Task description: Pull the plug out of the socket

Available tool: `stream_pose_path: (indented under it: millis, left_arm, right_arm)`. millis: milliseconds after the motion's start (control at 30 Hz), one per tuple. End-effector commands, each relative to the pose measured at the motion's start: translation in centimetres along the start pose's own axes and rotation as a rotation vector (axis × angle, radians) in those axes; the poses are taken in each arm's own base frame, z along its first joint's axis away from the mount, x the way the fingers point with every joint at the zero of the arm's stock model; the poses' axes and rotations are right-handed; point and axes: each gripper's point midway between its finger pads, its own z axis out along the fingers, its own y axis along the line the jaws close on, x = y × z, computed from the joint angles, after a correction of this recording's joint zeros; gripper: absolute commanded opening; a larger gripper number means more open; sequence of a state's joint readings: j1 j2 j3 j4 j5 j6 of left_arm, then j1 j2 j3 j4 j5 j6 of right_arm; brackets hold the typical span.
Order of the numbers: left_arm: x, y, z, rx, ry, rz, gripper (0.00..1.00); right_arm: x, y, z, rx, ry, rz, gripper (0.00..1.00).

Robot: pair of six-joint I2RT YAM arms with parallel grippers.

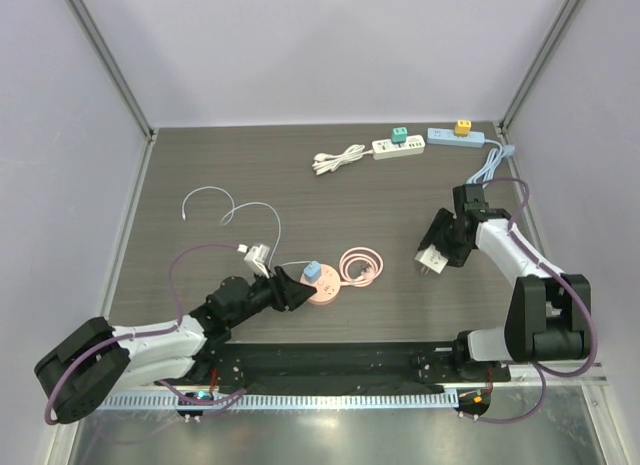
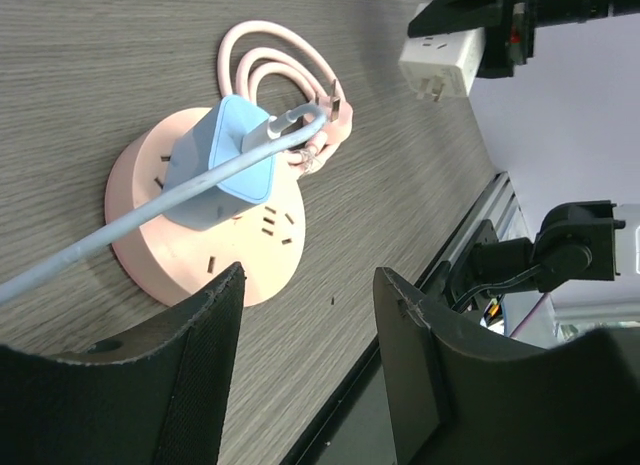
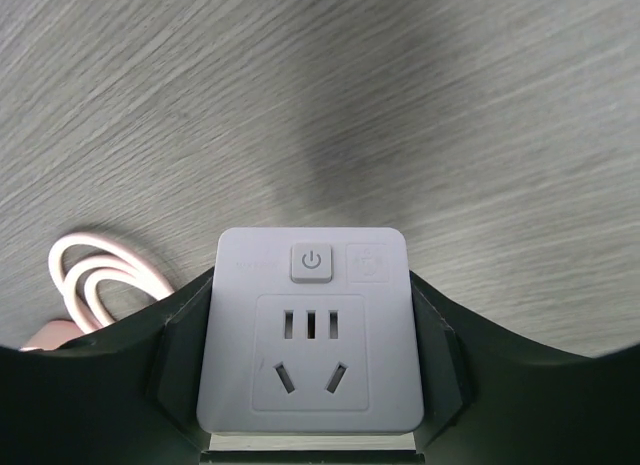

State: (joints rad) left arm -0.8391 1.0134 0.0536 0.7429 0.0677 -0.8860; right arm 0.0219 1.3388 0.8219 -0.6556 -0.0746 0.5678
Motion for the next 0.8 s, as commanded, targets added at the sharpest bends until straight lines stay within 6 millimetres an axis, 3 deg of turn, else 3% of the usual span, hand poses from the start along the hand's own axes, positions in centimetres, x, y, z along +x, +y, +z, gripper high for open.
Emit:
stream_pose_path:
  millis: [0, 267, 333, 367, 467, 600, 767]
  left_arm:
    - [1.6, 2.1, -1.4, -0.036, 0.001, 0.014, 0.55]
    - [1.5, 2.4, -2.0, -0.044, -0.017, 0.02, 0.57]
    - [1.6, 2.4, -2.1, -0.044, -0.015, 0.02, 0.61]
    - [1.3, 2.7, -2.1, -0.064, -0.034, 0.021, 0.62]
    - [1.3, 2.7, -2.1, -0.066, -0.034, 0.021, 0.63]
    - [1.3, 2.8, -2.1, -0.069, -0.033, 0.024, 0.63]
    - [1.2, 3.0, -2.2, -0.081, -0.037, 0.02, 0.62]
  right_arm:
    - [-0.2, -0.4, 0.4, 0.037, 0.045, -0.043, 0.21]
    - [-0.9, -0.7, 2.1, 0.091, 0.087, -0.076, 0.34]
    - [-1.3, -0.9, 2.4, 0.109, 0.083, -0.078, 0.42]
    - [-1.3, -0.9, 2.6, 0.114, 0.088, -0.078, 0.54]
    - [-1.4, -0.9, 2.9, 0.122, 0.092, -0.091, 0.7]
    - [-2.7, -0.9, 2.1, 0.144, 0.025, -0.123, 0.84]
    - [-4.0, -0.9, 0.3, 0.202, -0.053, -0.209, 0.95]
